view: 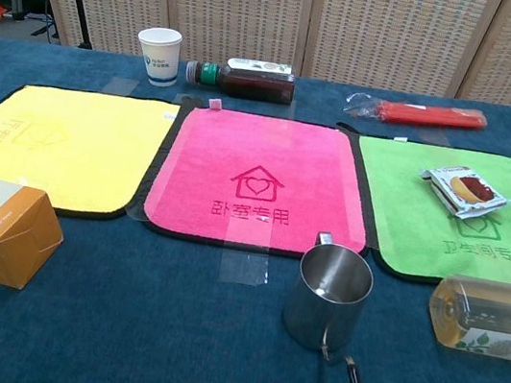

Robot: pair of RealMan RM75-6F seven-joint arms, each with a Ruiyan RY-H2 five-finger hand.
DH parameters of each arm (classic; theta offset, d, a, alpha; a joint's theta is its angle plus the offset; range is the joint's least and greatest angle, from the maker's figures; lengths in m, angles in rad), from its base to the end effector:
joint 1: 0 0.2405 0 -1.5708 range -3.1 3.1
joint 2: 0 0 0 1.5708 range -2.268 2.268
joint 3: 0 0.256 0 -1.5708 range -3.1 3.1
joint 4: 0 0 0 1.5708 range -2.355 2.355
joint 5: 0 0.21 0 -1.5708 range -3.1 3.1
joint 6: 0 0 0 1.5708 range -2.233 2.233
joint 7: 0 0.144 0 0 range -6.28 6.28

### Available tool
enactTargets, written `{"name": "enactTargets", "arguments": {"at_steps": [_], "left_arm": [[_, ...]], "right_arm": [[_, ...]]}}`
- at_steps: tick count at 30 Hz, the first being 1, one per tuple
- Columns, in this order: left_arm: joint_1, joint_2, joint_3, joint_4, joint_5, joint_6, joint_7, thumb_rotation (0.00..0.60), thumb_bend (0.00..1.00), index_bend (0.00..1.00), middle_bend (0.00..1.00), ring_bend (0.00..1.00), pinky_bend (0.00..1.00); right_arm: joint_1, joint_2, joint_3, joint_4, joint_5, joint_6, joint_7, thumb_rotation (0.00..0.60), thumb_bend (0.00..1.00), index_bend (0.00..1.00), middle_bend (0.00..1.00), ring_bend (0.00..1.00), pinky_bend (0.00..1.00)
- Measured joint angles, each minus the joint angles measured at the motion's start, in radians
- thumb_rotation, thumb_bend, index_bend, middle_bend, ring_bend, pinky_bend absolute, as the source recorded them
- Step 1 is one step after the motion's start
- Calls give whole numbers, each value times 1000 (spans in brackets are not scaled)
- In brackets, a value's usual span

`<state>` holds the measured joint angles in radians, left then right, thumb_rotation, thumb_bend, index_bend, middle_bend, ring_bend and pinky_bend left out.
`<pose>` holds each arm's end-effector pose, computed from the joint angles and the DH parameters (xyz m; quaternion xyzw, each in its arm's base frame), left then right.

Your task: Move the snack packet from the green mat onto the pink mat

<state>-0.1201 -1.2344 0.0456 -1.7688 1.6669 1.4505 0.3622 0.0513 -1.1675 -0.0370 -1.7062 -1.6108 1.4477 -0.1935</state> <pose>-0.2438 0.1625 0.0921 -0.6919 -0.3294 -0.3777 0.5197 -0.2850 -0.1492 0.1152 0.6569 -0.3870 0.3519 0.5431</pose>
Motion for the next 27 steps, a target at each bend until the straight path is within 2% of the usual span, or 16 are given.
{"name": "enactTargets", "arguments": {"at_steps": [14, 23, 27], "left_arm": [[7, 5, 3, -9, 9, 11, 1, 600, 69, 0, 0, 0, 0], [1, -7, 3, 0, 7, -4, 13, 600, 70, 0, 0, 0, 0], [0, -16, 3, 7, 7, -7, 25, 600, 70, 0, 0, 0, 0]], "right_arm": [[11, 9, 7, -17, 17, -20, 52, 600, 260, 0, 0, 0, 0], [106, 49, 55, -77, 109, -196, 296, 600, 314, 0, 0, 0, 0], [177, 84, 110, -109, 199, -316, 458, 600, 337, 0, 0, 0, 0]]}}
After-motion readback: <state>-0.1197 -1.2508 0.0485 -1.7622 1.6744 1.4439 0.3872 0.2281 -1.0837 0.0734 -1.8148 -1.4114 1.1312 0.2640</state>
